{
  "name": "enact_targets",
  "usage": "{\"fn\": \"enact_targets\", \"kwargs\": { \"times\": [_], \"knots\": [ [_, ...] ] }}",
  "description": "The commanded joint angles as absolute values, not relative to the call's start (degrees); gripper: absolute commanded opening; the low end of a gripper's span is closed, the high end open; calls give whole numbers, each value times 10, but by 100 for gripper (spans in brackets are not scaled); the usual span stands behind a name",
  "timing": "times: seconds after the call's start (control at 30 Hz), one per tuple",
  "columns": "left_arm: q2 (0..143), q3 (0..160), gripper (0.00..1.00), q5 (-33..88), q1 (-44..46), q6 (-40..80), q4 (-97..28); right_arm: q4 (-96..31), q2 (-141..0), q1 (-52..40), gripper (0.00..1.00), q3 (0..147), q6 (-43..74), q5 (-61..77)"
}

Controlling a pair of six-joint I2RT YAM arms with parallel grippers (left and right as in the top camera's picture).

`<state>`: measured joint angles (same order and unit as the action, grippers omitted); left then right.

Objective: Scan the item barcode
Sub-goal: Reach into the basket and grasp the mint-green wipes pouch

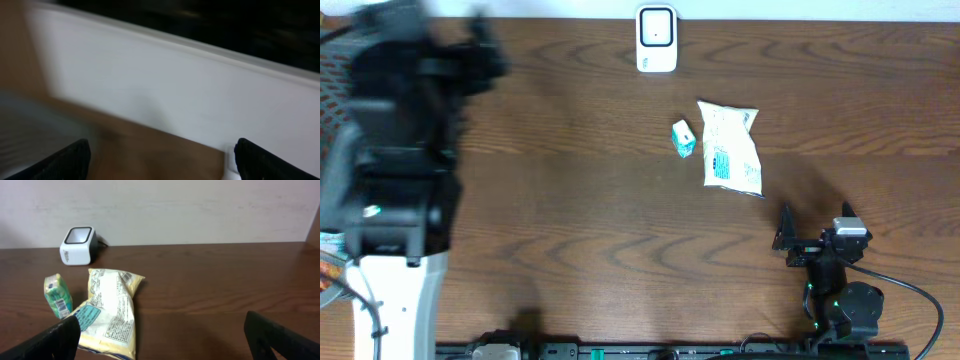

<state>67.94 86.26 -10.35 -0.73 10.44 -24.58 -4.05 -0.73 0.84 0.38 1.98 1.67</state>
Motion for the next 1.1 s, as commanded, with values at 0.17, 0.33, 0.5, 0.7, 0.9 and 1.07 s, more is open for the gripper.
{"fn": "enact_targets", "kwargs": {
  "times": [0.17,0.33,0.5,0.7,0.9,1.07],
  "knots": [
    [729,875,92,-166,-295,153,-347,-43,-7,11,99,4,26,15],
    [807,875,96,-166,-423,296,-434,-43,-7,11,99,4,26,15],
    [886,872,96,-166,-454,284,-467,-43,-7,11,99,4,26,15],
    [969,865,96,-167,-448,220,-468,-43,-7,11,99,4,26,15],
    [1059,865,96,-220,-448,219,-502,-43,-7,11,99,4,26,15],
    [1114,865,96,-222,-448,219,-504,-43,-7,11,99,4,25,15]
  ]
}}
